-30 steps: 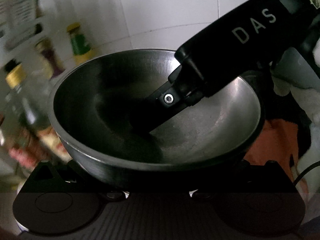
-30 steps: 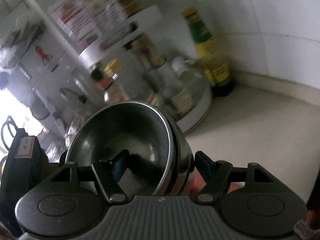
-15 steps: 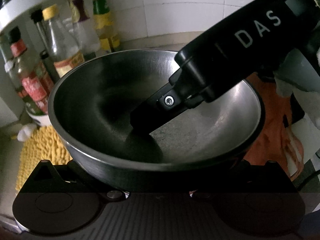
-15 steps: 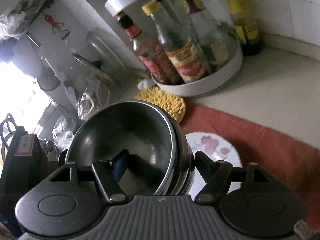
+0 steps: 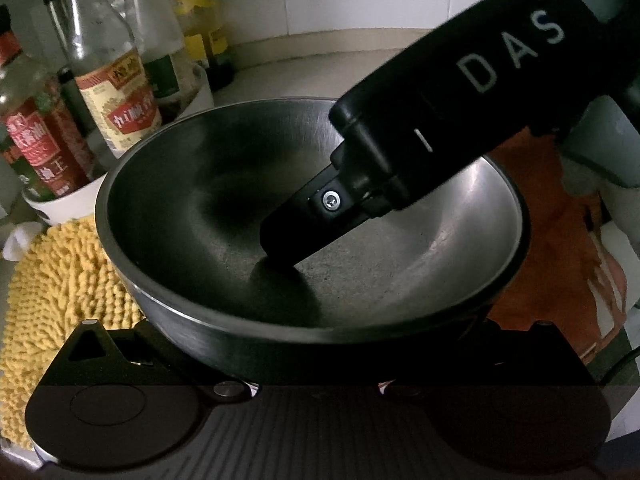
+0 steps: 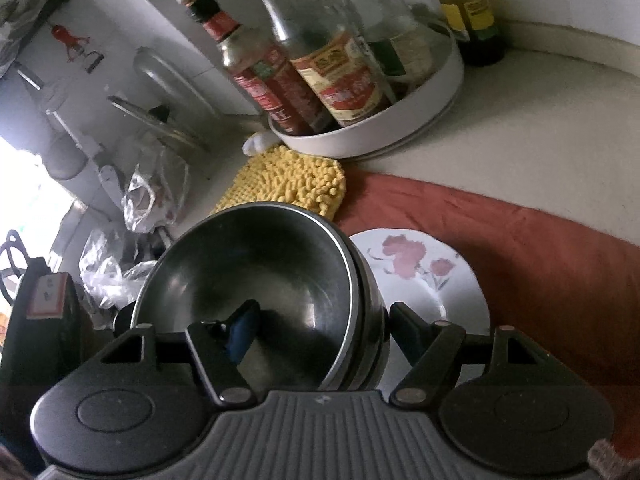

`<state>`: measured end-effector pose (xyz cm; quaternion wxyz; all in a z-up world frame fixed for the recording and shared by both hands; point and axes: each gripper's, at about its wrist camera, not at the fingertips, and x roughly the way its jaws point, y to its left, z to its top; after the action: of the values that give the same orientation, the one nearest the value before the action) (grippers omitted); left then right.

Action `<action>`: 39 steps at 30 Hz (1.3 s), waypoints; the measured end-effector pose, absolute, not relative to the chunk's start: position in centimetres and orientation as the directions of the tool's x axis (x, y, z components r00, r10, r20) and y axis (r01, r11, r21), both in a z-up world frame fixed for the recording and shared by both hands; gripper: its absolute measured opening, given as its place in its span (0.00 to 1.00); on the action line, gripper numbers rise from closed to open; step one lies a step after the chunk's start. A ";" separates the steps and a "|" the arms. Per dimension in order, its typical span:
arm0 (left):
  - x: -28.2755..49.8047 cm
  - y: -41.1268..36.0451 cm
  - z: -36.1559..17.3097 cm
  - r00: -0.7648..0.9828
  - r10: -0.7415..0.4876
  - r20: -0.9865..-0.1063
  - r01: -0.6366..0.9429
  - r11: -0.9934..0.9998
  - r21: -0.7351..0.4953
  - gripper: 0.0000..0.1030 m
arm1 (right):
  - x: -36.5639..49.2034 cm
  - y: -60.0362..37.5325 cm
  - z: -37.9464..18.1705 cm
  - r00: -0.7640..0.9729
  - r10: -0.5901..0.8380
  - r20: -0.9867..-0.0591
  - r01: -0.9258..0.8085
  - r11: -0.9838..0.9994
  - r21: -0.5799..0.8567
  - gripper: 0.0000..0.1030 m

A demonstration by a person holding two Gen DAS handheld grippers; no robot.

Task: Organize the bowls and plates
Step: 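Carry the bowl with both tools toward the bowl stack on the flowered plate, then lower the bowl onto the stack and open both tools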

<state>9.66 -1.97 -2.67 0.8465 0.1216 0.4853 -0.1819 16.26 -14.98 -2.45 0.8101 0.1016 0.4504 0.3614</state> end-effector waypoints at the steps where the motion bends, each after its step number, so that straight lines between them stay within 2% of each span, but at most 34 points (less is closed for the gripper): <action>1: 10.9 -1.8 -3.2 0.457 -0.192 -0.869 0.426 0.904 0.024 1.00 | 16.4 -15.1 -2.6 0.338 0.675 -0.656 -0.492 0.721 0.488 0.65; 8: 10.9 -1.6 -4.4 0.456 -0.184 -0.871 0.429 0.903 0.034 1.00 | 16.7 -15.1 -3.4 0.361 0.658 -0.661 -0.502 0.735 0.456 0.65; 12: 9.9 -0.9 -3.6 0.456 -0.198 -0.868 0.424 0.906 0.016 1.00 | 16.1 -14.7 -2.9 0.407 0.628 -0.664 -0.535 0.753 0.384 0.65; 22: 8.0 -0.2 -2.4 0.475 -0.179 -0.862 0.393 0.919 0.025 1.00 | 15.0 -15.3 -2.5 0.443 0.605 -0.662 -0.529 0.772 0.351 0.65; 30: 5.9 1.3 -0.4 0.511 -0.175 -0.842 0.320 0.948 -0.003 1.00 | 12.3 -17.3 -0.8 0.526 0.599 -0.604 -0.514 0.789 0.335 0.66; 39: 2.7 3.9 2.7 0.601 -0.138 -0.787 0.179 0.983 -0.036 1.00 | 5.0 -18.3 1.7 0.632 0.589 -0.504 -0.531 0.802 0.273 0.69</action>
<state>2.66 3.91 2.74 0.8945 0.0230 0.4375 -0.0885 4.98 -18.31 1.73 0.9019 0.0494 0.2964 0.3104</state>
